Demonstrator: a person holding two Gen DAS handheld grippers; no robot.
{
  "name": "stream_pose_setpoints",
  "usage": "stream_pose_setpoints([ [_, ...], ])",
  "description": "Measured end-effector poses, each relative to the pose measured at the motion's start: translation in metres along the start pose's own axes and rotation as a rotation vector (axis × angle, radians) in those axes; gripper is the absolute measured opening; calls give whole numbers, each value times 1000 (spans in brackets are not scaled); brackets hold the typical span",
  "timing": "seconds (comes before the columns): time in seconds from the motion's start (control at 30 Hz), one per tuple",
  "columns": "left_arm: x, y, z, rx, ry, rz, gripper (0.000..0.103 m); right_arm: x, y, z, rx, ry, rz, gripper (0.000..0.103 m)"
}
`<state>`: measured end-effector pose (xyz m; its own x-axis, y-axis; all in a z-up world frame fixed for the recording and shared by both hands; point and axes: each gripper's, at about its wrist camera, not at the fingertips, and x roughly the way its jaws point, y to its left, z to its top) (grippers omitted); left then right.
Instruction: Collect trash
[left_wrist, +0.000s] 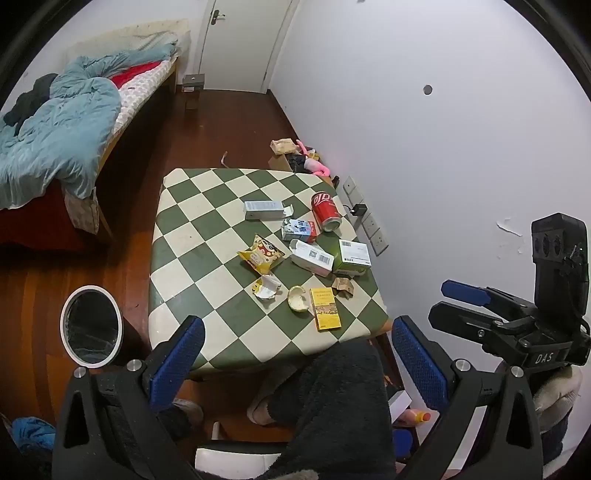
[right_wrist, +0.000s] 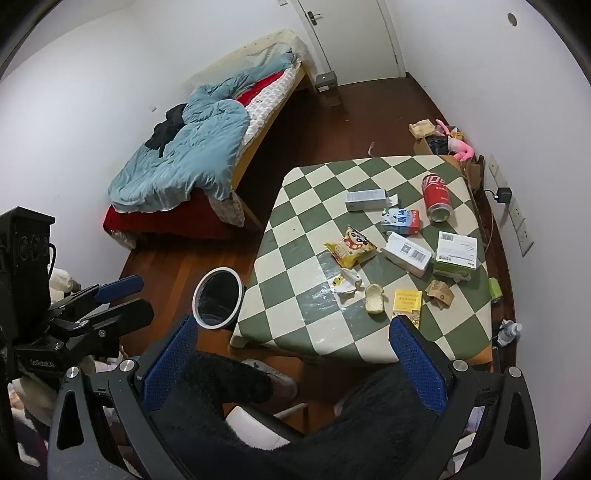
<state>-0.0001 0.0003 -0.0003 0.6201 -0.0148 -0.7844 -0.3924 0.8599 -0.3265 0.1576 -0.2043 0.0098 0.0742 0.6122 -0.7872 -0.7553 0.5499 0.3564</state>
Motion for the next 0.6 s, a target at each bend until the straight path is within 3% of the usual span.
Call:
stream_pose_setpoints([
  [0.6, 3, -10, 0, -2, 1, -3, 103, 4, 6, 4, -33, 14, 38, 103],
])
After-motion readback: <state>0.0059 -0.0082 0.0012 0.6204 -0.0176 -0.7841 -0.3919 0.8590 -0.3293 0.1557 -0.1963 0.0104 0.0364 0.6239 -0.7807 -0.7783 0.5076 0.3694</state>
